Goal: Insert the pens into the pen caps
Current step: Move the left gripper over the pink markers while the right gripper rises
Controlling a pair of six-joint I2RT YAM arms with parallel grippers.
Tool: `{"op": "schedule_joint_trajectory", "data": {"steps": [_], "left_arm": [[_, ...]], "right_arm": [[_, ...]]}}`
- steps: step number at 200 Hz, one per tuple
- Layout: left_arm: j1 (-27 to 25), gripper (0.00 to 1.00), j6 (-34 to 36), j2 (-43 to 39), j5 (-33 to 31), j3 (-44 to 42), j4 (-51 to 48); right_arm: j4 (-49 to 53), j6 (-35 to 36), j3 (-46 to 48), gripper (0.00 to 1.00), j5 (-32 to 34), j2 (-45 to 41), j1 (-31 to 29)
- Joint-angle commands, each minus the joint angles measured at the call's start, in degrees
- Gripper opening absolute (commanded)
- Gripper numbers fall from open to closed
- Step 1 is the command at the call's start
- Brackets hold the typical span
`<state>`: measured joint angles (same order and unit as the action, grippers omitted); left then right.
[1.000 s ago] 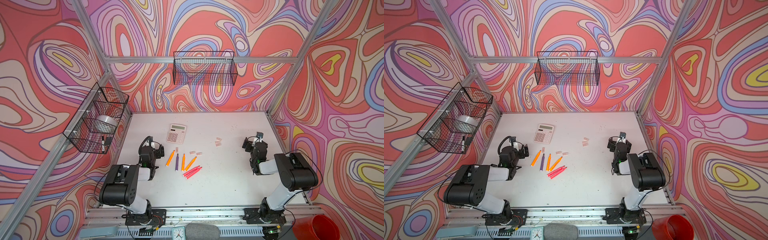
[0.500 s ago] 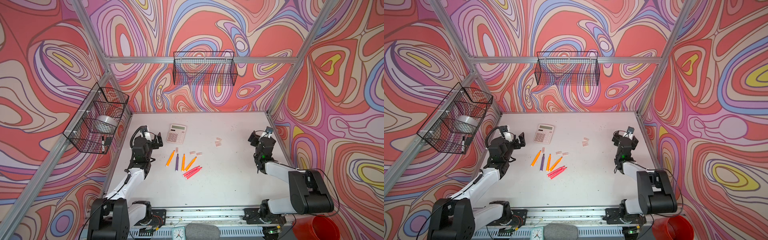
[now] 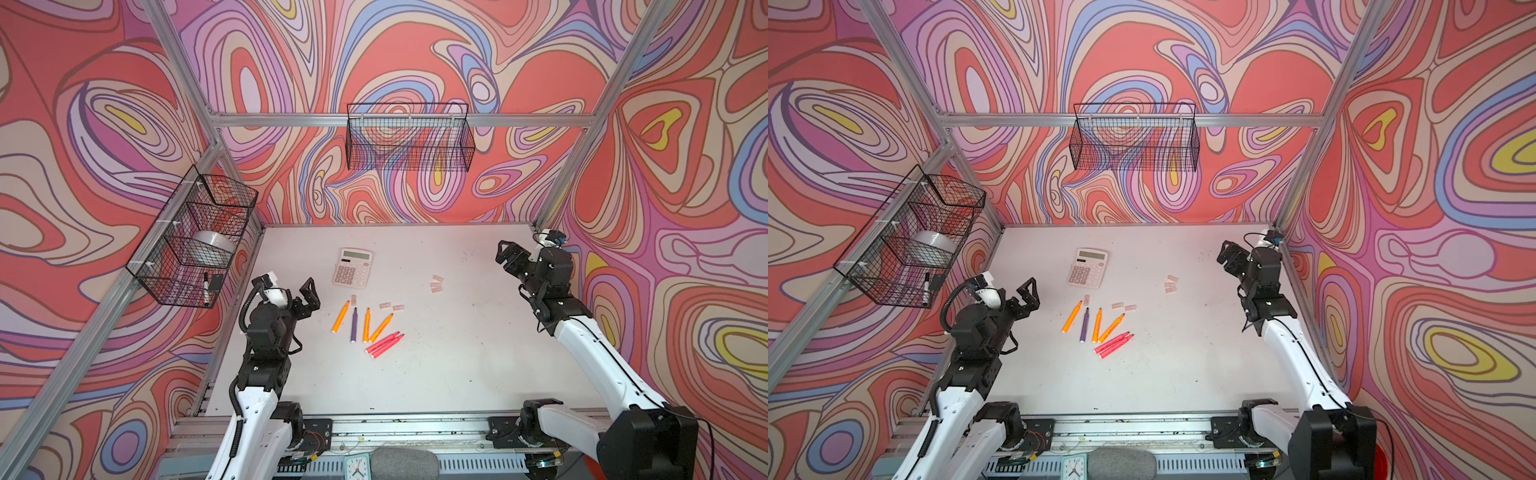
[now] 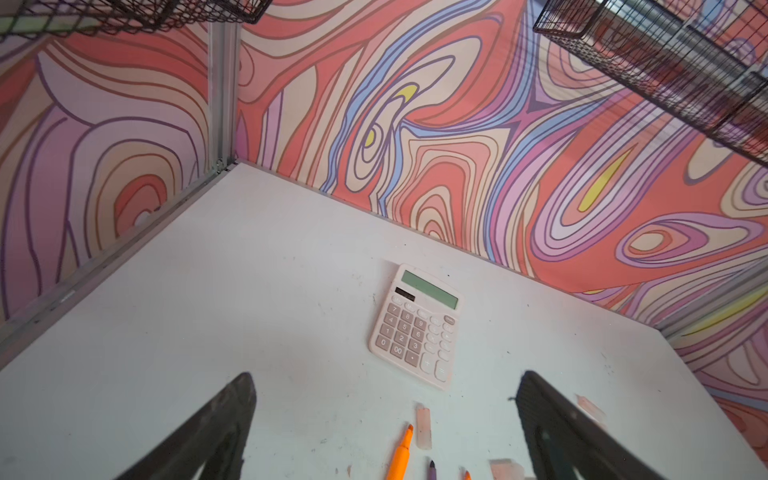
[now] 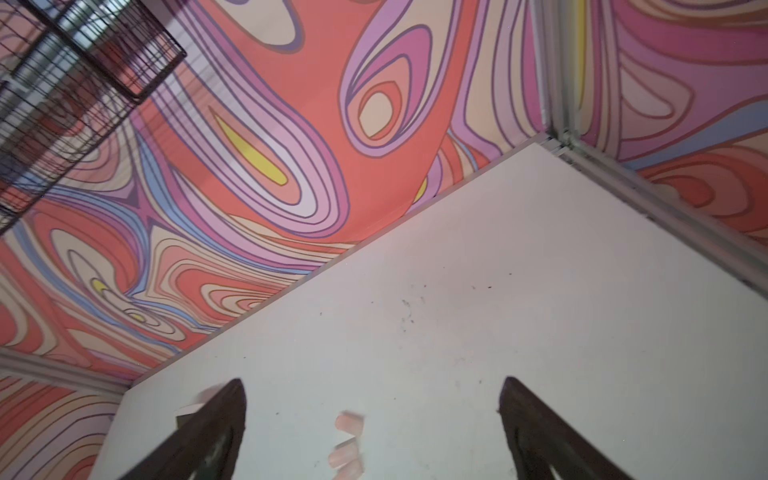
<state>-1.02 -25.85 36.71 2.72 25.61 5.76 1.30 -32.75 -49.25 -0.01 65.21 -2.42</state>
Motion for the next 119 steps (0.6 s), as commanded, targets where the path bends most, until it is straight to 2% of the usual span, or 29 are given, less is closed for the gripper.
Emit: {"op": "schedule_joint_trajectory", "data": {"steps": [1,19,34,45,53,57,63,79,88,94,119], "left_arm": [[0.2,1.00,-7.7,1.4,9.7,2.5,-1.6],[0.2,1.00,-13.1,5.9,13.8,6.7,-2.0],[-1.2,1.00,-17.7,10.9,17.9,8.1,-2.0],[-3.6,1.00,-19.3,13.5,16.7,8.2,-4.2],[-5.5,0.99,-19.8,14.2,15.2,7.5,-4.9],[-6.3,0.95,-19.9,14.3,15.0,7.0,-4.6],[-7.7,0.88,-19.5,14.1,15.2,6.2,-3.8],[-11.9,0.69,-16.3,13.0,13.7,5.6,-4.8],[-15.4,0.68,-13.6,12.6,9.7,6.9,-8.8],[-17.3,0.68,-12.0,12.5,7.7,7.9,-11.2],[-26.7,0.61,-4.7,12.6,0.6,9.3,-16.9]], "right_arm": [[0.8,-4.3,1.3,0.98,-7.8,0.5,-1.6],[0.7,-4.5,1.5,0.98,-9.7,-0.6,-4.0],[6.7,-2.3,-1.1,0.97,-6.9,-0.8,-7.1],[12.1,-1.8,-3.4,0.93,-4.6,-0.8,-8.8],[14.6,-2.0,-4.4,0.87,-5.9,-0.8,-9.0],[15.6,-2.4,-4.6,0.83,-6.8,-0.9,-9.0],[16.3,-3.1,-4.6,0.80,-8.1,-1.2,-9.2],[15.3,-6.8,-3.3,0.79,-12.4,-2.0,-9.7],[15.7,-9.0,-3.4,0.78,-14.0,-1.6,-9.7],[17.3,-9.7,-4.5,0.73,-14.1,-1.0,-9.7],[20.8,-8.4,-7.9,0.66,-12.3,1.3,-9.7]]}}
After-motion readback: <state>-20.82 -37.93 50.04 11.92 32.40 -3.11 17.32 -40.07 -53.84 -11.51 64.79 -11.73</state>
